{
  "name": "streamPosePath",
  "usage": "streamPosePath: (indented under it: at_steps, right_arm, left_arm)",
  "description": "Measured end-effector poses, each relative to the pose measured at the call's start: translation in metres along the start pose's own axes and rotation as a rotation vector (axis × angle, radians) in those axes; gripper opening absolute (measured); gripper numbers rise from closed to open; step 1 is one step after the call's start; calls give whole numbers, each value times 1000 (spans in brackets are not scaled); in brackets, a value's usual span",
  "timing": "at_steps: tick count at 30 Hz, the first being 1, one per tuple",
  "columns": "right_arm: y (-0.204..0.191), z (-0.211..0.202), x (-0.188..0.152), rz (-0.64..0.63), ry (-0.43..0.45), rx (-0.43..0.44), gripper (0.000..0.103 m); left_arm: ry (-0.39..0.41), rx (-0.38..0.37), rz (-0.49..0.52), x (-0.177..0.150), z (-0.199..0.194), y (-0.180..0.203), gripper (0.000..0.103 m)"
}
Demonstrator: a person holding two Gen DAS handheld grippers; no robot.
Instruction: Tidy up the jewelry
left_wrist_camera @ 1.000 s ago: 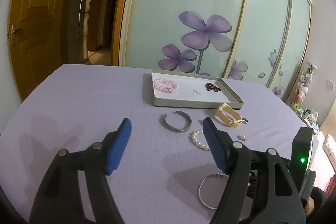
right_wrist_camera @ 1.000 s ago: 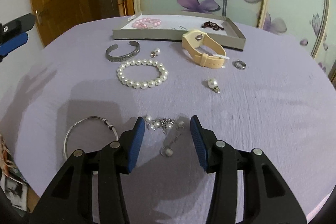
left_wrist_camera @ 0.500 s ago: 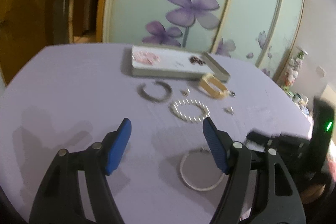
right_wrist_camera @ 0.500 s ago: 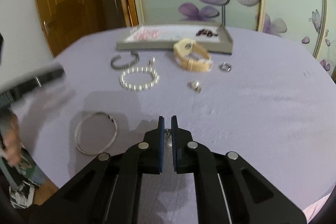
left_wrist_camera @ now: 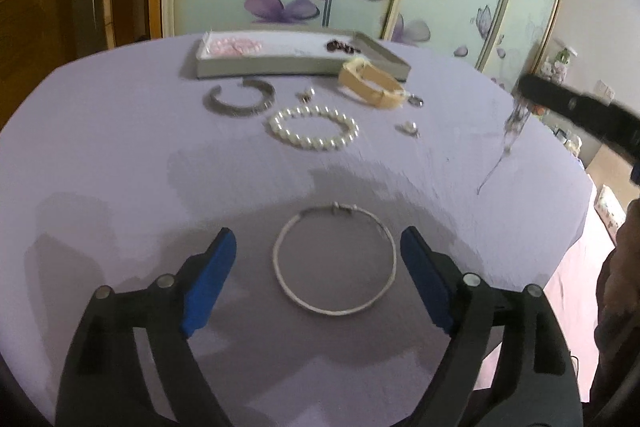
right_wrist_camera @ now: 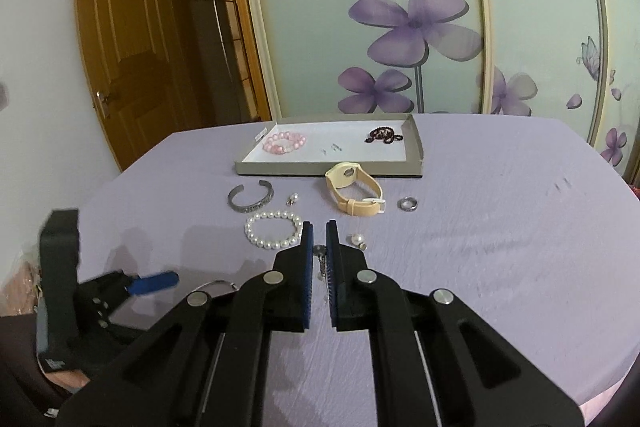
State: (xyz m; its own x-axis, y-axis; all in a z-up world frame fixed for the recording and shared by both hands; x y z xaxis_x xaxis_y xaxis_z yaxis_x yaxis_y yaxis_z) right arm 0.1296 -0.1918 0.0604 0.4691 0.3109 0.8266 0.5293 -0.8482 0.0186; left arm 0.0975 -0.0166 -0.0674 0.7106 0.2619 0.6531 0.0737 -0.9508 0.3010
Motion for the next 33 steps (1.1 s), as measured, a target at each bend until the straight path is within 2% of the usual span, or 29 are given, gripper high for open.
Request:
streamPosePath:
  at_steps: [3,9,12,15,26,27,28,30,33]
  right_arm:
    - [2,1,0,3,0,0,6]
    - [4,0,-1,9,3,4,6]
    - [6,-2,-1,14,6,5,6]
    - [8,-3,-1,18,9,6,6]
    - [14,-13,3,28,36,7,6]
    - [14,-14,3,28,40,7,6]
    - [14,-15,4,27,42,7,6]
    - [15,-15,4,26,43,8,6]
    - [15,-15,4,28,42,9,6]
  left_arm:
    - [-7,14,7,-4,7,7,90]
    - [-3,100,41,-4,18,21,90]
    - [14,157,81,-7,21,30,79]
    - [19,160,83,-6,21,33,71]
    - [12,166,74,-1,23,36,68]
    - [21,158,78,0,21,37,56]
    - [15,147,81,2,22,38,12]
    - [-13,150,59,8,27,36,13]
    - [5,174,72,12,31,32,16]
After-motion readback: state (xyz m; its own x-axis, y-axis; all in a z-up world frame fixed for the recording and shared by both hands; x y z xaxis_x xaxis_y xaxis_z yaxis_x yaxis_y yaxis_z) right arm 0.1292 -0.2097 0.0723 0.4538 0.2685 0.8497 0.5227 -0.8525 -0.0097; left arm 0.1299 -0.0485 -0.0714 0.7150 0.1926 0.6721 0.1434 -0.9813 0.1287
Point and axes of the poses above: each gripper's, at about its wrist camera, not at the fingertips, and z roughly the way its jaws point, y to its right, x to its top, the point moved 2 cm from there along z, roughly the way its jaws point, and after that the axes turned 12 degrees about -z, right-handed, at the moved point
